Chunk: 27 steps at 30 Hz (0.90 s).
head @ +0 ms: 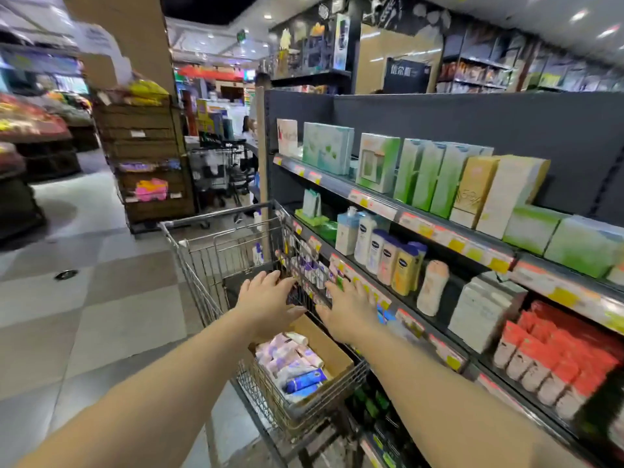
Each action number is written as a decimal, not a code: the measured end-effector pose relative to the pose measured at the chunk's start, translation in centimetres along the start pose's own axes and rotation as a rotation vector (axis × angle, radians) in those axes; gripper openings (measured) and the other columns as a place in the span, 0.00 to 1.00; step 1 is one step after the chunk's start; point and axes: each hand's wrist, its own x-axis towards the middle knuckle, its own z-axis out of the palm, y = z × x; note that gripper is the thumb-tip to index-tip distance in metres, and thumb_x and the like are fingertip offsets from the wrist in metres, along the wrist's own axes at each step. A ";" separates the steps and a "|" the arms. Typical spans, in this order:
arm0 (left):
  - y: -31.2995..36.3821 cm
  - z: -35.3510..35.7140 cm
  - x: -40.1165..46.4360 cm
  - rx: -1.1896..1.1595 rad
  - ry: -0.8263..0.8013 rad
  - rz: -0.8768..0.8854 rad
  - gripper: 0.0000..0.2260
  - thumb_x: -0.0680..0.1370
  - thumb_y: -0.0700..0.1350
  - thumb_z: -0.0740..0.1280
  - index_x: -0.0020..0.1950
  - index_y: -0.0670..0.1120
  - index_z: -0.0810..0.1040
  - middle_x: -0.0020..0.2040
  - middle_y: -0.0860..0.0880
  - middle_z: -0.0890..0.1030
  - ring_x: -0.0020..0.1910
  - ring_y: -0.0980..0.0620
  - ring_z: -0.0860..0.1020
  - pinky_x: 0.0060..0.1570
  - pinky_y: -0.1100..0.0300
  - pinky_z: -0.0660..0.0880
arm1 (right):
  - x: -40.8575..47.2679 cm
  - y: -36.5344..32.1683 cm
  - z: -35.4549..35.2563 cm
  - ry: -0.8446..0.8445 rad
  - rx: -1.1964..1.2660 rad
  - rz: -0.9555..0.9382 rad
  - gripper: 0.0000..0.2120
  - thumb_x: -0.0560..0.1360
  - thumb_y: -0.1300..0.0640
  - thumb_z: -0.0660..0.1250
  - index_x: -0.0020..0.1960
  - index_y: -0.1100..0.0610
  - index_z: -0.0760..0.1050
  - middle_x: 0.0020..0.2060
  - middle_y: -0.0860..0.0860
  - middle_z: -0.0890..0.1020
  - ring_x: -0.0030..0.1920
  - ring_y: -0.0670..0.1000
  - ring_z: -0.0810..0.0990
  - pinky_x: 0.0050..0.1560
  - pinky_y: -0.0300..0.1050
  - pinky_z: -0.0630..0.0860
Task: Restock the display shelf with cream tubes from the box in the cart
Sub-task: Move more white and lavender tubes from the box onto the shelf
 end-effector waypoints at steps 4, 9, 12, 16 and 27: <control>-2.6 0.4 5.9 -0.001 -0.013 -0.060 0.33 0.77 0.67 0.58 0.78 0.55 0.54 0.79 0.49 0.53 0.78 0.44 0.51 0.75 0.44 0.51 | 7.1 -0.8 1.5 -0.007 0.028 -0.055 0.29 0.80 0.41 0.55 0.78 0.49 0.53 0.78 0.54 0.52 0.78 0.59 0.45 0.75 0.60 0.44; -3.4 2.1 13.7 0.011 -0.047 -0.054 0.34 0.76 0.66 0.59 0.78 0.56 0.53 0.79 0.50 0.53 0.78 0.44 0.51 0.75 0.43 0.51 | 14.3 0.6 2.8 -0.060 0.070 -0.044 0.30 0.80 0.42 0.57 0.78 0.48 0.52 0.78 0.54 0.52 0.78 0.57 0.45 0.75 0.58 0.44; -3.2 4.0 17.4 0.011 -0.108 -0.015 0.34 0.76 0.67 0.59 0.78 0.56 0.53 0.79 0.51 0.53 0.78 0.43 0.52 0.75 0.43 0.52 | 17.4 2.1 4.0 -0.066 0.085 -0.004 0.30 0.79 0.41 0.57 0.77 0.48 0.55 0.78 0.53 0.55 0.78 0.57 0.46 0.76 0.57 0.46; -2.9 6.4 21.9 0.021 -0.148 0.030 0.35 0.76 0.67 0.59 0.78 0.56 0.52 0.79 0.50 0.53 0.78 0.43 0.52 0.74 0.43 0.53 | 19.8 4.1 5.3 -0.095 0.078 0.040 0.31 0.78 0.39 0.56 0.78 0.47 0.52 0.78 0.53 0.54 0.78 0.57 0.48 0.75 0.57 0.46; -3.9 14.7 34.2 0.057 -0.326 0.374 0.32 0.77 0.66 0.57 0.78 0.58 0.54 0.79 0.49 0.55 0.78 0.43 0.52 0.75 0.44 0.53 | 27.2 7.9 10.9 -0.135 0.072 0.350 0.29 0.80 0.39 0.54 0.78 0.46 0.52 0.78 0.53 0.55 0.78 0.57 0.48 0.76 0.57 0.47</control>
